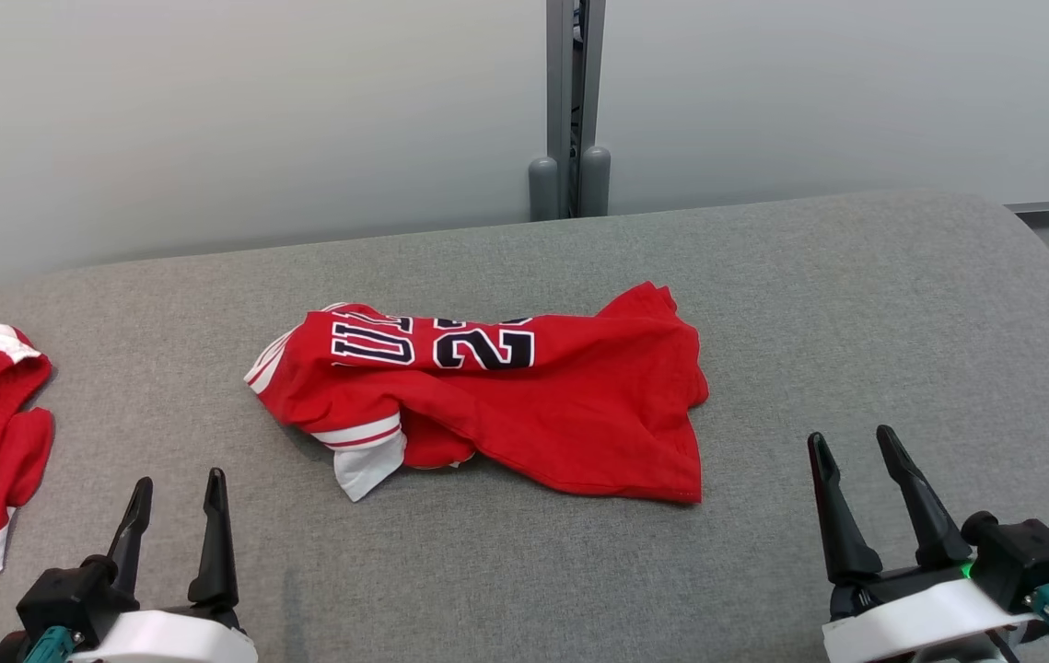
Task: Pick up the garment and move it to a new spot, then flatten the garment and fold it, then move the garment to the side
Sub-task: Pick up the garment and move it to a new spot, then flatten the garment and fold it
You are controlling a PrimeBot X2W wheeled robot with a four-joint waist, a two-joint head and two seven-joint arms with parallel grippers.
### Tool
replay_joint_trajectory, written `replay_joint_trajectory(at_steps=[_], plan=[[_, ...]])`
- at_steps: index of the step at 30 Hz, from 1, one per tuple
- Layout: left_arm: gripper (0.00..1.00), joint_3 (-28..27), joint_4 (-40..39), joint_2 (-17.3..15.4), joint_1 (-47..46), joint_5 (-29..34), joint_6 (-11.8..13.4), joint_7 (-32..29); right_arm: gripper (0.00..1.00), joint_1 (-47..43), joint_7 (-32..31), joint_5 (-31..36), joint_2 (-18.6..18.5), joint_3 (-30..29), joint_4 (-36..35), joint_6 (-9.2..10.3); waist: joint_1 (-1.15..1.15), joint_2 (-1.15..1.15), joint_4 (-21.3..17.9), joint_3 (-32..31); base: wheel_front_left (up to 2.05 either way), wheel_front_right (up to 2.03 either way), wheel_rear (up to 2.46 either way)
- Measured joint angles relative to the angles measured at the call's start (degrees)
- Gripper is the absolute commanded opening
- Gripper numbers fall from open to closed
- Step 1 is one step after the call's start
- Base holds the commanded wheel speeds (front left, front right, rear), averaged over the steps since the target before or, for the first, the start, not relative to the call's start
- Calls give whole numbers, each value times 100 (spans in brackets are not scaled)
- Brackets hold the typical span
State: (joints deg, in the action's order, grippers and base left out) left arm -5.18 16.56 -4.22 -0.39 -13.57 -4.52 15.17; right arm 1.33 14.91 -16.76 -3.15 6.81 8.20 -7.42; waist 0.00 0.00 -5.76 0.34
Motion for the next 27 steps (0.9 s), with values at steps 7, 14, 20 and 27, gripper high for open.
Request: replay_joint_trajectory(at_steps=[7, 14, 20, 27], plan=[[100, -57, 77, 71, -9, 96, -80, -1, 100, 164, 1, -143, -9, 320, 494, 0, 0, 0, 35, 8, 0, 0, 0], [100, 58, 167, 110, -102, 141, -167, -1, 100, 692, 7, -504, -156, 910, 1755, 0, 0, 0, 232, 50, 0, 0, 0], [100, 202, 250, 124, -193, 136, -226, -1, 100, 1259, 7, -893, -222, 1279, 2757, 0, 0, 0, 471, 164, 0, 0, 0], [100, 315, 330, 131, -366, 92, -255, 0, 100, 1740, -155, -1352, -218, 1634, 3596, 0, 0, 0, 696, 332, 0, 0, 0]])
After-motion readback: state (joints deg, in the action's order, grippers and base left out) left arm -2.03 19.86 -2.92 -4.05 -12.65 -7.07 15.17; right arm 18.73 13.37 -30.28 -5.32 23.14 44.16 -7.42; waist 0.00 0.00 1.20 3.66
